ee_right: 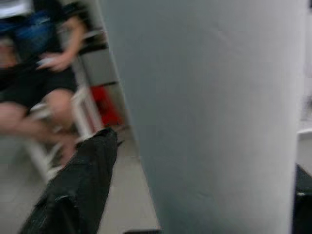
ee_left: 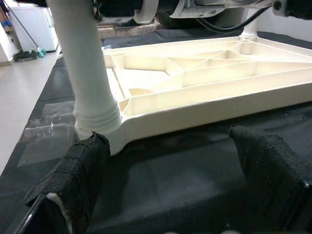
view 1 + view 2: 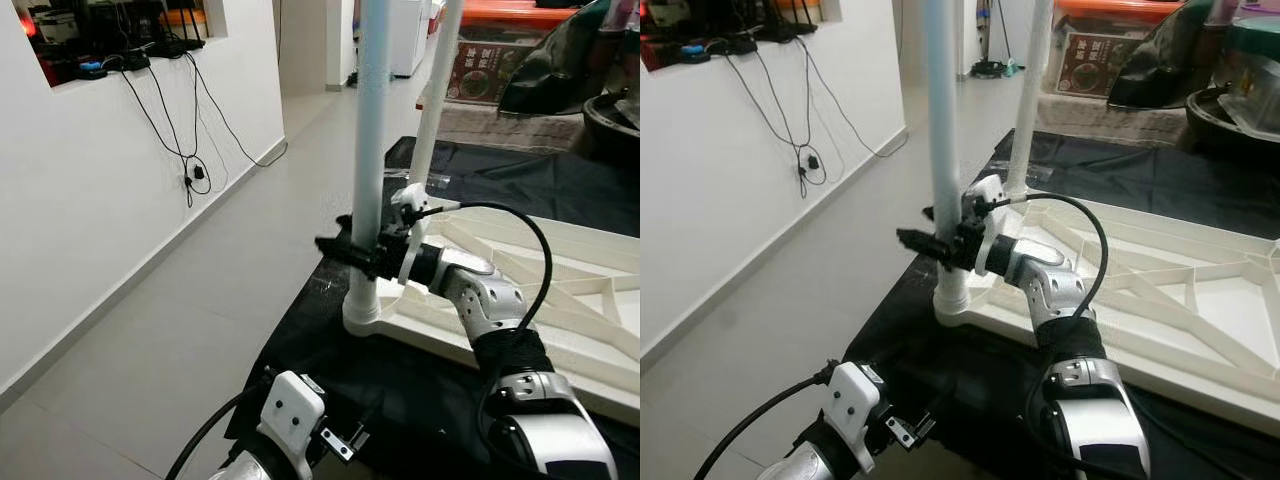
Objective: Building children table
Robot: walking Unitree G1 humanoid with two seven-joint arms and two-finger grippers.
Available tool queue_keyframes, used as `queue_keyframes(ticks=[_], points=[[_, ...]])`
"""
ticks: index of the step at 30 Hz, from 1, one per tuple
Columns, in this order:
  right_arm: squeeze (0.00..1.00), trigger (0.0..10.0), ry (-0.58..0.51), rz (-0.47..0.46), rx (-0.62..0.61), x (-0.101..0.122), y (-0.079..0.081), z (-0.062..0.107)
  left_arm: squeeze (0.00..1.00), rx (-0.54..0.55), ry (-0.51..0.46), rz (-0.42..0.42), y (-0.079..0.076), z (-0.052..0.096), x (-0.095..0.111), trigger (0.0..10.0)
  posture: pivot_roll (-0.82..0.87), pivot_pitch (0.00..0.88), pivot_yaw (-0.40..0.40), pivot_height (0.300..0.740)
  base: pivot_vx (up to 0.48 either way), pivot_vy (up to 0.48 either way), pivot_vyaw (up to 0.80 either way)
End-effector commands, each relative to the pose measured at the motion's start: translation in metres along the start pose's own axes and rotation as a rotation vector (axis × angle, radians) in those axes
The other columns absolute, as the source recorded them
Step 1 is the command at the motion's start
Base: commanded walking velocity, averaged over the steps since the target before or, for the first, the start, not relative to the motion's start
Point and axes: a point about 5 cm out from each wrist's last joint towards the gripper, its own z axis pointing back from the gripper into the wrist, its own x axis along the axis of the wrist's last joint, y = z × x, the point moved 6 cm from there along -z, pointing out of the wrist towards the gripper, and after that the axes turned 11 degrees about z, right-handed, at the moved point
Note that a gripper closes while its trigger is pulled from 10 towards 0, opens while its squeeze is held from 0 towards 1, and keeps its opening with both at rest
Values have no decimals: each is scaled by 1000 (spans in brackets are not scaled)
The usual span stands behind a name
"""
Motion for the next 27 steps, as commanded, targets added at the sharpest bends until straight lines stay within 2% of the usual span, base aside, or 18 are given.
queue_keyframes(ticks=[1,2,6,11,12,13,14,15,16,17,18,19,20,21,22,23,24,27], points=[[0,4706,26,3,162,-7,23,-18,0,3,6,4,-1,1,-3,10000,-23,0,13,740,0,0,0],[0,0,32,8,178,-8,24,-21,0,3,6,4,-1,1,-3,10000,-20,0,11,740,0,0,0],[0,0,31,22,180,-8,24,-25,0,3,6,5,-2,1,-3,10000,-19,0,10,740,0,0,0],[0,0,3,28,31,-6,10,-29,0,2,6,7,-3,2,-3,10000,-20,0,9,740,0,0,0],[0,0,7,42,-107,-8,-5,-28,0,3,6,8,-3,2,-3,10000,-20,0,9,740,0,0,0],[0,0,7,42,-107,-8,-5,-28,0,3,6,8,-3,2,-3,10000,-20,0,9,740,0,0,0],[0,0,28,53,-313,-13,-26,-20,0,3,6,10,-2,2,-3,10000,-37,0,16,740,0,0,0],[0,0,28,53,-313,-13,-26,-20,0,3,6,10,-2,2,-3,10000,-37,0,16,740,0,0,0],[0,0,50,57,-509,-17,-46,-7,0,3,7,12,-2,2,-3,10000,-37,0,16,740,0,0,0],[0,0,50,57,-509,-17,-46,-7,0,3,7,12,-2,2,-3,10000,-37,0,16,740,0,0,0],[0,0,91,52,-770,-24,-68,17,0,2,8,13,-2,3,-3,10000,-46,1,24,740,0,0,0],[0,0,91,52,-770,-24,-68,17,0,2,8,13,-2,3,-3,10000,-46,1,24,740,0,0,0],[0,0,173,44,-1254,-36,-86,79,0,-4,11,15,-1,3,-3,10000,-49,6,27,740,0,0,0],[0,0,173,44,-1254,-36,-86,79,0,-4,11,15,-1,3,-3,10000,-49,6,27,740,0,0,0],[0,0,190,25,-1401,-39,-85,100,0,-6,13,15,-1,3,-3,10000,-49,6,27,740,0,0,0],[0,0,190,25,-1401,-39,-85,100,0,-6,13,15,-1,3,-3,10000,-49,6,27,740,0,0,0],[0,0,177,0,-1524,-38,-78,116,0,-7,14,14,-1,3,-3,10000,-49,6,27,740,0,0,0],[0,0,168,-72,-1623,-42,-66,120,0,-7,14,12,-1,3,-3,10000,-43,7,27,740,0,0,0]])
